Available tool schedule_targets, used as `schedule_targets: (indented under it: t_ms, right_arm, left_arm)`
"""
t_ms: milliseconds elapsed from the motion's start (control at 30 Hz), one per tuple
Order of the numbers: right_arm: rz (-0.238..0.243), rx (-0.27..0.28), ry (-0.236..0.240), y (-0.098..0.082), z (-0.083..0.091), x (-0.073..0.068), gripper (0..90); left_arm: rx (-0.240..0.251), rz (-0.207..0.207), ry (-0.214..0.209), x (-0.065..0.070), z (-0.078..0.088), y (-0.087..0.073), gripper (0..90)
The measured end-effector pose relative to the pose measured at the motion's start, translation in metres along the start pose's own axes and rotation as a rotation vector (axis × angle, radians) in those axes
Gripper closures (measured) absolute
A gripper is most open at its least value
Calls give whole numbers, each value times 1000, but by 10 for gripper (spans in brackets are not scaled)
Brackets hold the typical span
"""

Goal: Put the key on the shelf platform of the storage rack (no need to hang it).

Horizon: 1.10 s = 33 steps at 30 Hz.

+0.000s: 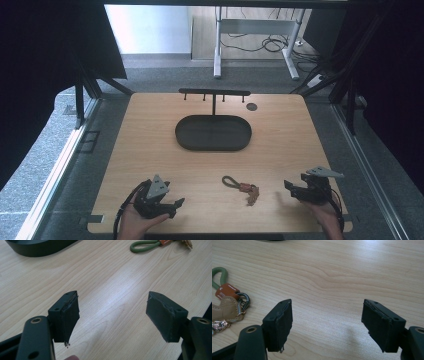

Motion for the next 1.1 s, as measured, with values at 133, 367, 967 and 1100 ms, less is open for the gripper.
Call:
schedule_targets:
  t_ms: [133,367,967,1100]
  right_arm:
    - [4,-6,-7,-1,-2,-1,262]
    - [21,-18,5,-1,-3,-4,270]
    - [64,-52,36,8,-3,-8,311]
    - [80,-44,52,18,1,-11,321]
  left_arm:
    - [-1,7,1,-1,0,-1,271]
    - [2,10,1,-2,1,-1,271]
    - [7,15,10,-4,5,-1,271]
    - [9,17,8,-5,6,-1,271]
Point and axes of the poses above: each handheld gripper's, and its own axes: z roughly backward along the jaws, y roughly out of its top, x roughly to its right, the point moved 2 cm from there along -z, roughly forward along the jaws, and after that the axes turned 10 degrees about z, right-handed, at the moved point
